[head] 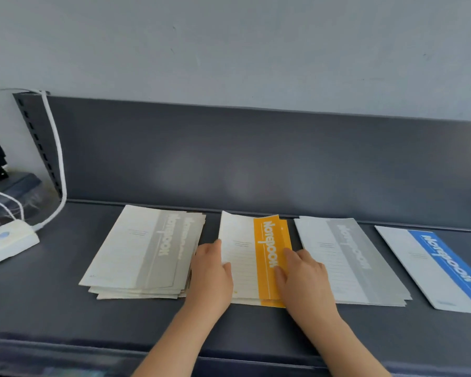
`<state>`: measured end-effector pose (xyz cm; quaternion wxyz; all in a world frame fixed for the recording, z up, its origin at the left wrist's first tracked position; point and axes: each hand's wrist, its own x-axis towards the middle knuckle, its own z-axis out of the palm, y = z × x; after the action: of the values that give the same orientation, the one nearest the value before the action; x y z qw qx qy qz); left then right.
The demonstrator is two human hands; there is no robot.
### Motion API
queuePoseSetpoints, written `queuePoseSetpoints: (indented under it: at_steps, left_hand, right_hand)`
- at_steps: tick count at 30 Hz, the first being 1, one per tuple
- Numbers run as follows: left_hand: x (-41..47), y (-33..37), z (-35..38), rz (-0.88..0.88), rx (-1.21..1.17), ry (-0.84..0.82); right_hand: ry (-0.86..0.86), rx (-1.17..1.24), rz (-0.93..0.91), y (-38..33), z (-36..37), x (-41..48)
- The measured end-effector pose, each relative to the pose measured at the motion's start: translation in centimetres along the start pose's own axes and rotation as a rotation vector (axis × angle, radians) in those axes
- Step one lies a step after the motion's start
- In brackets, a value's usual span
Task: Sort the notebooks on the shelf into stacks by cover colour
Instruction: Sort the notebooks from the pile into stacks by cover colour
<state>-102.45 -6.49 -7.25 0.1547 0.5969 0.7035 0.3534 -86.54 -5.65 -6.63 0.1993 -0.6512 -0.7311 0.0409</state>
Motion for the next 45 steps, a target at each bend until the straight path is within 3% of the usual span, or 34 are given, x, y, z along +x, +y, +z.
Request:
queuePoseSetpoints:
  at_steps: [6, 11, 20, 30, 45]
  left_hand:
    - [-0.1, -0.4, 0.4, 0.038, 0.112, -0.008]
    - [-0.7, 0.6, -1.1, 0.150, 0.250, 0.035]
    - [-3.6, 6.4, 0.1, 0.335, 0.188, -0.058]
    - [-8.0, 16.4, 6.6, 0.455, 0.107, -0.113]
    - [-18.5, 34.4, 23.4, 0.533, -0.010, -0.236]
  right_hand:
    - [0.097, -0.104, -0.040, -0.2, 0.3, -0.1]
    - [0.170, 0.015, -0.064, 0.8, -0.7, -0.3]
    - [0.204, 0.060, 0.073, 6.3, -5.3, -4.5]
    - [0.254, 0.025, 0.232, 17.3, -11.8, -9.6]
    - [0.285, -0.013, 0.387, 41.7, -22.4, -19.2]
